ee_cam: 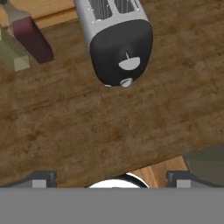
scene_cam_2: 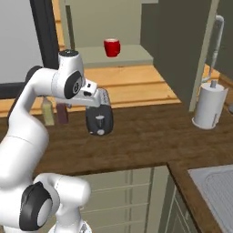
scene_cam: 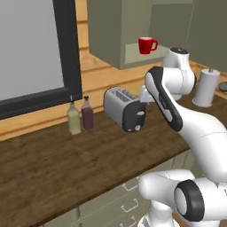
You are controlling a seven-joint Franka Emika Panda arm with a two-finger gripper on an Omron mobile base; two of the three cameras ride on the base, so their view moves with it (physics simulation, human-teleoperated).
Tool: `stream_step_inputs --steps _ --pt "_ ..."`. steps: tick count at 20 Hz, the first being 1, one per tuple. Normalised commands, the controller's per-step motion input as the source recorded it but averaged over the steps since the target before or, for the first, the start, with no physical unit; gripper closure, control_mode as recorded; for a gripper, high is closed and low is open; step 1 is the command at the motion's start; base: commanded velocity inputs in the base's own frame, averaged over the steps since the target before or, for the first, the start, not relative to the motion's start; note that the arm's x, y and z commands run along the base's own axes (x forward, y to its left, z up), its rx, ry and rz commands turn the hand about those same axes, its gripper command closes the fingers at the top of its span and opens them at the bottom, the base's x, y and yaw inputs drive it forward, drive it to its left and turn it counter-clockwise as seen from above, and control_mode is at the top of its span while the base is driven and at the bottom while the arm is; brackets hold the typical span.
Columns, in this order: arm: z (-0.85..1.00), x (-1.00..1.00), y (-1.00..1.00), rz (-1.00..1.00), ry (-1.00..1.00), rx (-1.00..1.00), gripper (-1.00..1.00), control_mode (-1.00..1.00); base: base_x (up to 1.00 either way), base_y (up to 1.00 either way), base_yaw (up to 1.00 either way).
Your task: Gather all objects into one cabinet and sort the glasses and bowls to opposite sides.
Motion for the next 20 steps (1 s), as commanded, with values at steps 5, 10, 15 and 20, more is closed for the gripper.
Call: stream_step_inputs --steps 5,10,15,20 --pt "0.0 0.0 0.0 0.0 0.0 0.0 -1.0 1.0 0.32 -0.84 0.28" --pt "0.0 0.0 0.0 0.0 0.0 0.0 -1.0 1.0 0.34 -0.48 0.31" --pt "0.0 0.0 0.0 0.0 0.0 0.0 -1.0 1.0 0.5 -0.24 0.39" --pt "0.0 0.0 0.0 0.0 0.0 0.0 -1.0 1.0 0.84 -0.15 0.41"
